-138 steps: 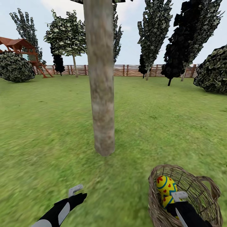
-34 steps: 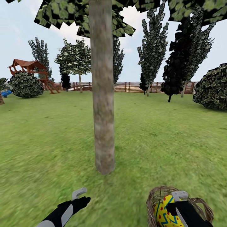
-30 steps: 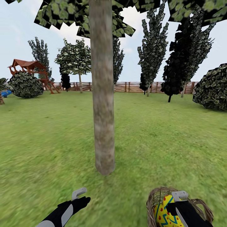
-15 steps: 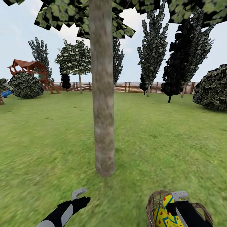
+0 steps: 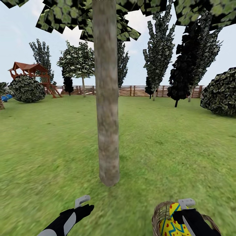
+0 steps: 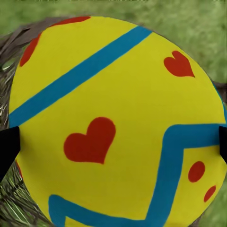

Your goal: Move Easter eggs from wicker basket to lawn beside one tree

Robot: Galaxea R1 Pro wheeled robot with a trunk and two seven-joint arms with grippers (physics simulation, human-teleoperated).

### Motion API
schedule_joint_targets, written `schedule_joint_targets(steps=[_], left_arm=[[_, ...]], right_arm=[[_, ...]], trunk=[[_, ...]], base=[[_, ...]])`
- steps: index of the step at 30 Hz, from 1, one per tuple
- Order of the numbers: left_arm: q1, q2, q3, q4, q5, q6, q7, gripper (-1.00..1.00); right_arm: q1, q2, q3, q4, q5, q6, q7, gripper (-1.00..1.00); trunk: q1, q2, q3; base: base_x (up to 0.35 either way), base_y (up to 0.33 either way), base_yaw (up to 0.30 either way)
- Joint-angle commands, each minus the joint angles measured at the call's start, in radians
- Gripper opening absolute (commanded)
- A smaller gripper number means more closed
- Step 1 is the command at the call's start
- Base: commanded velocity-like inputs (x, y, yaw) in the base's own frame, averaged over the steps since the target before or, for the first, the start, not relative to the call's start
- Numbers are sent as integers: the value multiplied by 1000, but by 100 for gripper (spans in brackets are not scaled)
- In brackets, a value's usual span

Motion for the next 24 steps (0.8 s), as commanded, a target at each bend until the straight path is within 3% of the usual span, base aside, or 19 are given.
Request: schedule_joint_targets(steps=[1, 24], left_arm=[[0, -1, 7, -2, 6, 8, -3, 100], [0, -2, 7, -2, 6, 8, -3, 100]], right_arm=[[0, -1, 4, -1, 3, 5, -3, -100], [0, -4, 3, -6, 4, 6, -3, -100]], trunk=[[-4, 7, 2], [-92, 168, 74]], base=[[0, 0, 175], [0, 0, 283]])
